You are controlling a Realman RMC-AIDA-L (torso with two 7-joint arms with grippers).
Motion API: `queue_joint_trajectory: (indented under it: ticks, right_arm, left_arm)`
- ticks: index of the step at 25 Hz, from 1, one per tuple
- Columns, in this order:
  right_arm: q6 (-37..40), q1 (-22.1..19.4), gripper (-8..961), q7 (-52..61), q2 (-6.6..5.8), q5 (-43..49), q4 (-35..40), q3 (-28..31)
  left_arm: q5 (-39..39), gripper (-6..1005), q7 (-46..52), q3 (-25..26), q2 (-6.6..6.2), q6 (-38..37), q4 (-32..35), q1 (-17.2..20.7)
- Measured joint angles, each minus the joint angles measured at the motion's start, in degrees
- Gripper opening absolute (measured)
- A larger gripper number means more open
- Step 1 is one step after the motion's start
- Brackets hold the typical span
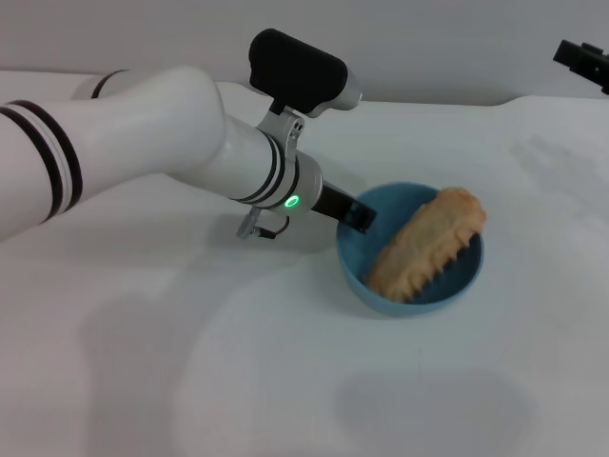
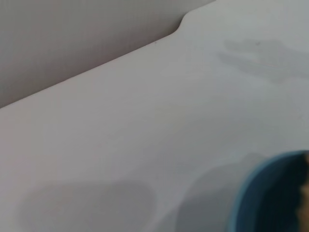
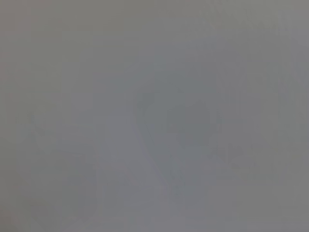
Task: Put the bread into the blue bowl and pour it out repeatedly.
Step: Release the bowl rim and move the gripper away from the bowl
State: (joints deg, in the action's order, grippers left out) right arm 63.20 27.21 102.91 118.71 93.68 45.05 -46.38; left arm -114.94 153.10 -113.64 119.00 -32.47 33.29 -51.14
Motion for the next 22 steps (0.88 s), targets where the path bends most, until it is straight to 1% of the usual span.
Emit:
queue_joint_trajectory:
  ticks: [3, 9, 11, 13, 14, 15, 16, 17, 21, 22]
  right_arm:
    - [-0.09, 0.06, 425, 0.0, -0.03, 0.0, -0.6, 0.16]
    - [-0.48, -0.2, 468, -0.61, 0.04, 0.0, -0.67, 0.0]
    - [-0.58, -0.32, 482, -4.41, 0.0, 0.0, -0.7, -0.09]
    - [-0.82, -0.47, 496, -11.02, 0.05, -0.38, -1.23, 0.02]
    - [-0.84, -0.67, 503, -16.85, 0.1, -2.03, -2.52, 0.19]
    - [-0.84, -0.67, 511, -16.85, 0.1, -2.03, -2.52, 0.19]
    - [-0.33, -1.07, 518, -20.79, 0.0, -4.38, -4.1, -0.06]
    - [-0.1, -1.28, 525, -21.71, -0.05, -5.15, -4.68, -0.1]
    - [-0.52, -1.63, 553, -22.3, -0.16, -6.02, -6.04, 0.29]
    - [-2.26, -1.87, 560, -23.45, -0.1, -6.04, -6.3, 0.4]
  left_arm:
    - [0.09, 129, 0.42, 0.32, -0.15, -0.01, 0.43, 0.1]
    - [-0.35, 252, 0.91, 1.02, -0.73, -0.26, 1.79, 0.39]
    - [-0.76, 293, 0.6, 3.08, -0.9, 1.46, 2.71, 1.3]
    - [-1.71, 457, 0.06, 5.6, -0.97, 3.51, 3.49, 2.14]
    - [-3.16, 539, -0.63, 7.71, -0.97, 5.31, 4.52, 2.85]
    - [-3.16, 565, -0.63, 7.71, -0.97, 5.31, 4.52, 2.85]
    - [-3.75, 591, -1.07, 8.36, -0.97, 6.39, 5.22, 3.35]
    - [-4.11, 618, -1.38, 8.77, -0.97, 7.13, 5.72, 3.73]
    - [-4.38, 731, -2.28, 9.04, -0.96, 14.07, 8.38, 6.75]
    - [-4.38, 762, -2.31, 8.87, -0.91, 16.31, 8.69, 7.46]
